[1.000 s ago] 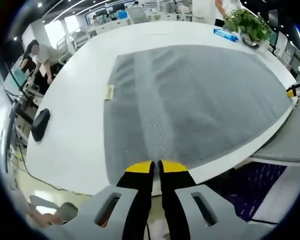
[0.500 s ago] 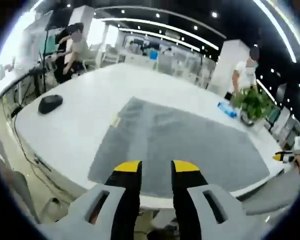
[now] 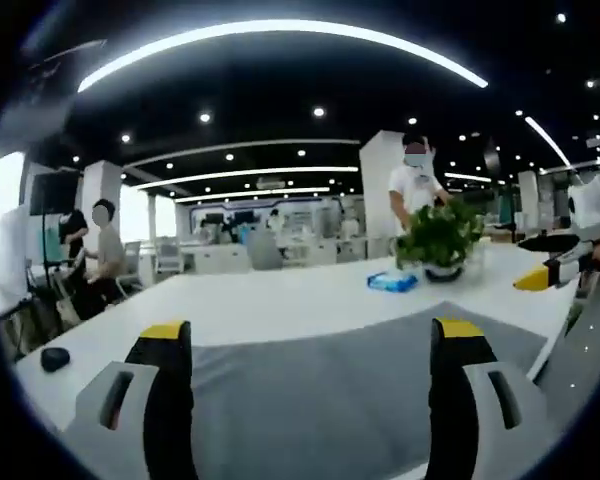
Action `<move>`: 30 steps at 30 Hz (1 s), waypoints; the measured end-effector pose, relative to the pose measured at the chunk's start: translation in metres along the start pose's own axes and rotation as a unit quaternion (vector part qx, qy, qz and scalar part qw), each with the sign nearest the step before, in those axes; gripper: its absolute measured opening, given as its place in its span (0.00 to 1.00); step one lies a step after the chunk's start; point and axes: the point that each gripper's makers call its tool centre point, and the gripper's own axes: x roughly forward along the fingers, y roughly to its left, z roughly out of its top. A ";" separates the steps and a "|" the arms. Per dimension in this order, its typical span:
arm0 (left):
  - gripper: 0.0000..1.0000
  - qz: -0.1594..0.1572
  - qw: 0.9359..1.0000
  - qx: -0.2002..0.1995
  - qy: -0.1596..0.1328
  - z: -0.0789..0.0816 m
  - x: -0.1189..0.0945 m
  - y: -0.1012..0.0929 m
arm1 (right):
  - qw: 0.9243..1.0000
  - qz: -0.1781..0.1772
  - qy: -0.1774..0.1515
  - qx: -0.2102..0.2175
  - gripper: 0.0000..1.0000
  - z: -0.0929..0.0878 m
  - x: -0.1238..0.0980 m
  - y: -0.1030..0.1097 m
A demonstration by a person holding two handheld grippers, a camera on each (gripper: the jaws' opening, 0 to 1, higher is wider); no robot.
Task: Open the folded towel by lifting each exposed corner and separating the folded layers until the towel lies flat within the target outline without major curled edges
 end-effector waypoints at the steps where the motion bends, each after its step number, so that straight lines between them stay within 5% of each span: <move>1: 0.99 0.010 0.999 0.038 0.007 -0.005 0.002 0.005 | 1.000 0.002 -0.011 0.002 0.99 0.003 -0.001 0.000; 3: 0.98 0.025 0.997 0.074 0.001 -0.002 0.003 0.014 | 1.000 -0.008 -0.017 0.017 0.99 0.007 -0.002 -0.004; 6: 0.98 0.029 0.999 0.016 -0.035 0.009 -0.001 0.016 | 0.999 -0.016 -0.023 0.027 0.99 0.009 -0.003 -0.008; 8: 0.98 0.020 0.998 0.039 -0.038 0.010 -0.003 0.010 | 0.998 -0.035 -0.031 0.039 0.99 0.010 -0.005 -0.017; 11: 0.98 0.022 0.997 0.055 -0.040 0.008 -0.002 0.013 | 0.994 -0.087 -0.018 0.059 0.99 -0.001 -0.012 -0.040; 13: 0.97 0.026 0.999 0.035 -0.030 0.003 -0.002 0.016 | 0.990 -0.087 -0.030 0.106 0.99 -0.013 -0.017 -0.046; 16: 0.93 0.034 0.999 0.038 -0.005 -0.004 -0.001 0.016 | 0.984 -0.075 0.024 0.159 0.98 -0.038 -0.017 -0.041; 18: 0.91 0.034 0.998 0.045 -0.001 -0.005 -0.003 0.015 | 0.989 -0.078 -0.018 0.127 0.93 -0.019 -0.017 -0.043; 23: 0.87 0.042 0.999 0.012 -0.011 -0.002 -0.008 0.019 | 0.989 -0.071 -0.007 0.129 0.88 -0.022 -0.016 -0.037; 25: 0.87 0.045 0.999 0.017 -0.015 0.000 -0.007 0.019 | 0.993 -0.074 -0.012 0.089 0.92 -0.018 -0.016 -0.037; 27: 0.86 0.045 0.998 0.048 -0.026 0.005 -0.007 0.020 | 0.992 -0.074 -0.026 0.097 0.96 -0.014 -0.017 -0.036; 30: 0.82 0.033 0.999 0.035 -0.014 -0.001 -0.006 0.017 | 0.993 -0.069 -0.017 0.099 0.94 -0.017 -0.017 -0.034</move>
